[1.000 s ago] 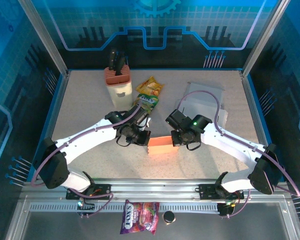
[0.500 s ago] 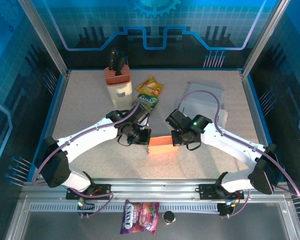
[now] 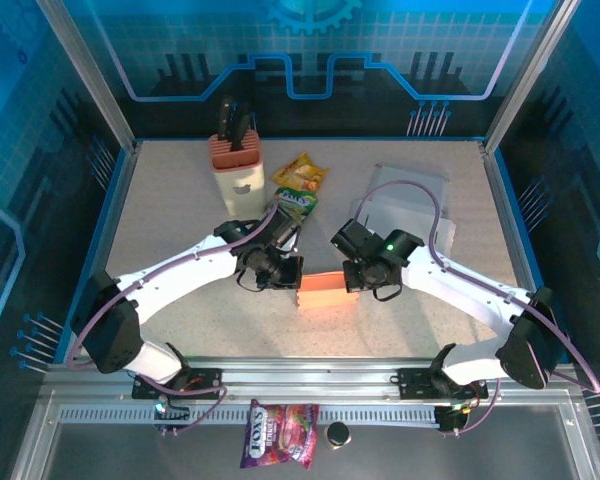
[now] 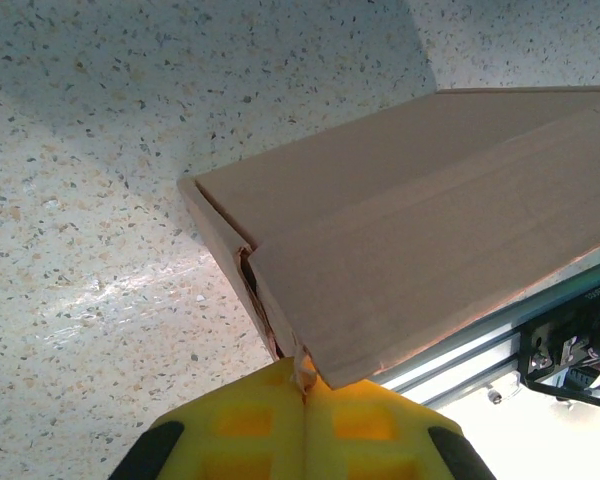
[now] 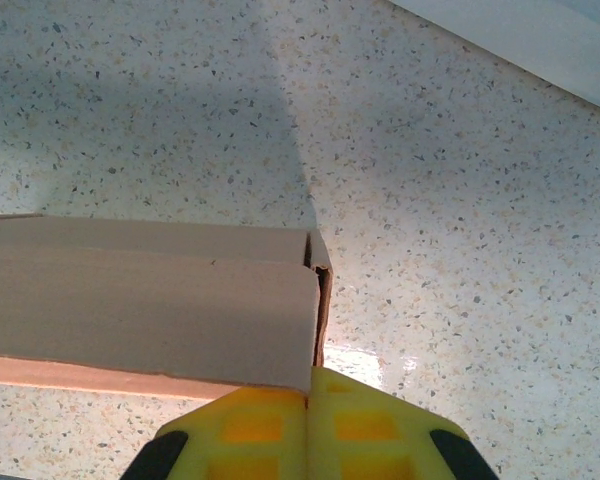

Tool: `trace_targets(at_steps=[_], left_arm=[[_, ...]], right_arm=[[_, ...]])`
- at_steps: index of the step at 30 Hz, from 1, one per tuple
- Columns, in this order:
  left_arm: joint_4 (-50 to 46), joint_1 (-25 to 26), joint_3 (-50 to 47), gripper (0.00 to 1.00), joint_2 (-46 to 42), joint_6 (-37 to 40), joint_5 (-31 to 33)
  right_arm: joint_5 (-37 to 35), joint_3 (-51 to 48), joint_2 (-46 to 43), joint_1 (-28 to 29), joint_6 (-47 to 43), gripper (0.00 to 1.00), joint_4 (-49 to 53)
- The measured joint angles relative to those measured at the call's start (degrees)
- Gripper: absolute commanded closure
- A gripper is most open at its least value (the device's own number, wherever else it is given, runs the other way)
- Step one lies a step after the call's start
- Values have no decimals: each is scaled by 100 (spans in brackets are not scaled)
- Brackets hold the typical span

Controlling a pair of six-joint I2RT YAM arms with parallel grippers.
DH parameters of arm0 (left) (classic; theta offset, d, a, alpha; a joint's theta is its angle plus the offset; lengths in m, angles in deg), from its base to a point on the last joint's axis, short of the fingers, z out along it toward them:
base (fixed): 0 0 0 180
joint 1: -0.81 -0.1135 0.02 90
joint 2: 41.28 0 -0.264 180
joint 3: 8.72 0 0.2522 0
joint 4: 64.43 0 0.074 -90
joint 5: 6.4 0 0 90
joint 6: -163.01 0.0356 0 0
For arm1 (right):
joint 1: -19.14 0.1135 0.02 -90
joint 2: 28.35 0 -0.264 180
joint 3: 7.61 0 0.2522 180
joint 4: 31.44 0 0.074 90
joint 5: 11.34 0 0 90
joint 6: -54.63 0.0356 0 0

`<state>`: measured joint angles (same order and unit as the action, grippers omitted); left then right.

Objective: Fold the paper box

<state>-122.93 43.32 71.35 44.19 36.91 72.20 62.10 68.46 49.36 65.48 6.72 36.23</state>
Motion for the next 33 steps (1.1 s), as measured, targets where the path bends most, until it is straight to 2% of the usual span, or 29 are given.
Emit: trace_targets(at_steps=[22,29,33], left_arm=[[306,33,-350,100,-17,212,55],[372,83,-391,100,-46,210,68],[411,107,-404,100,-46,208,105]], right_arm=[[4,-162,-22,11,20,100,-142],[254,-199,-352,9,361,56,-94],[734,-442,-1104,-136,826,43,-146]])
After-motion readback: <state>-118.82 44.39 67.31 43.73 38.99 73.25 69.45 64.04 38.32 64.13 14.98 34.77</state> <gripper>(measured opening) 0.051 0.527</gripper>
